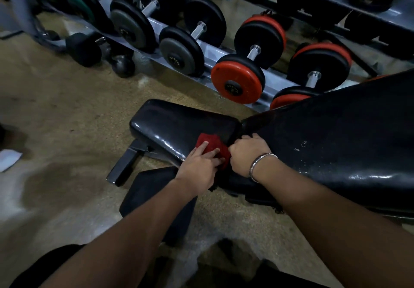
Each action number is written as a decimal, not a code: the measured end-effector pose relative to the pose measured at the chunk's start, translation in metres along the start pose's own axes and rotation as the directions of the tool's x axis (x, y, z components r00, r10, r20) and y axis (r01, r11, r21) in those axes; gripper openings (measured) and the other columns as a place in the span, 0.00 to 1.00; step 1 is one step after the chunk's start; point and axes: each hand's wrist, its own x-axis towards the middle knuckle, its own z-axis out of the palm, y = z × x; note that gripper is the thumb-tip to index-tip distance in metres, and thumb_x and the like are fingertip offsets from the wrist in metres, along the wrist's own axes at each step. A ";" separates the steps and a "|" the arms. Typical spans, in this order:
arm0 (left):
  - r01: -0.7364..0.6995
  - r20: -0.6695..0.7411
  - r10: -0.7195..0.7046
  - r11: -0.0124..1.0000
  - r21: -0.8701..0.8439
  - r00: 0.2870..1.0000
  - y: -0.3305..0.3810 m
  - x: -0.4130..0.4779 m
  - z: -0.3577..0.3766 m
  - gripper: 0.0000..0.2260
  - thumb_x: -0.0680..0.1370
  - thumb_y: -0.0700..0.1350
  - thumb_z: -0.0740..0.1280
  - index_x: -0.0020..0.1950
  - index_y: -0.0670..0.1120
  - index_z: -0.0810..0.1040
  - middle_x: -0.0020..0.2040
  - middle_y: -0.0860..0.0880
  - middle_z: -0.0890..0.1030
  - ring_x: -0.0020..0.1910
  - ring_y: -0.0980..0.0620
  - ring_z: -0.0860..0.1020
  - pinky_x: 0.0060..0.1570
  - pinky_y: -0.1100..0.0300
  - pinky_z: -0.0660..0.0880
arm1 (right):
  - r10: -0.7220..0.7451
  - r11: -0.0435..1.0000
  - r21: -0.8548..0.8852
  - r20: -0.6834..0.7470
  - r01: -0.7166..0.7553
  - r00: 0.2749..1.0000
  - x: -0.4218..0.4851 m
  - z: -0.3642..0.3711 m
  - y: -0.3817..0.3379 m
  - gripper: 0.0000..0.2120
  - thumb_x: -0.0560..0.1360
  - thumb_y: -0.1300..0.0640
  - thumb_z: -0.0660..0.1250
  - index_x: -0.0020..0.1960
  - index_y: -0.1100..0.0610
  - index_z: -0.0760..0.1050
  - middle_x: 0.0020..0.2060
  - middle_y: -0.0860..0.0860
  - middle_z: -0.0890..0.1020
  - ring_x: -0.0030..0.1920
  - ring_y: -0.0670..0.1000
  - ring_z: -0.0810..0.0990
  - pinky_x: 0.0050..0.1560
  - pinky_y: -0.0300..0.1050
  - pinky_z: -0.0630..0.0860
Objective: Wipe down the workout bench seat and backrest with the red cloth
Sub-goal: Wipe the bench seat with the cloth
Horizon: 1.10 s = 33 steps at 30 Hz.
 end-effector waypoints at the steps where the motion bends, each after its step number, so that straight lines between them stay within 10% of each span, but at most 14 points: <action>1: -0.018 0.002 0.018 0.999 0.029 1.000 0.002 -0.004 -0.001 0.24 0.81 0.52 0.50 0.77 0.55 0.68 0.79 0.53 0.67 0.81 0.52 0.56 0.79 0.47 0.51 | 0.000 1.000 -0.001 0.002 0.000 1.000 0.000 0.000 0.000 0.17 0.78 0.49 0.58 0.63 0.52 0.76 0.62 0.53 0.79 0.66 0.57 0.73 0.69 0.59 0.63; 17: 0.110 -0.107 -0.131 0.977 -0.183 0.986 0.024 -0.035 -0.005 0.20 0.82 0.41 0.62 0.72 0.56 0.74 0.74 0.56 0.73 0.78 0.50 0.60 0.76 0.58 0.62 | -0.067 0.997 0.032 -0.097 0.071 0.993 -0.021 -0.005 0.015 0.17 0.80 0.51 0.57 0.66 0.54 0.72 0.58 0.53 0.80 0.64 0.58 0.72 0.77 0.63 0.47; 23: 0.145 -0.212 -0.382 0.718 -0.680 0.899 0.050 -0.041 -0.008 0.15 0.82 0.42 0.65 0.67 0.53 0.80 0.63 0.52 0.82 0.69 0.51 0.73 0.70 0.59 0.69 | -0.106 0.994 -0.019 -0.152 0.105 0.983 -0.030 -0.009 0.024 0.16 0.77 0.54 0.60 0.63 0.50 0.76 0.57 0.51 0.80 0.60 0.55 0.74 0.64 0.52 0.67; 33: 0.093 -0.145 -0.420 0.496 -0.863 0.896 0.089 -0.031 0.001 0.19 0.84 0.45 0.62 0.75 0.55 0.71 0.70 0.55 0.75 0.71 0.51 0.71 0.72 0.52 0.70 | -0.156 0.985 -0.104 -0.174 0.140 0.972 -0.082 -0.040 0.047 0.14 0.77 0.49 0.59 0.59 0.46 0.78 0.56 0.48 0.79 0.58 0.53 0.73 0.56 0.50 0.68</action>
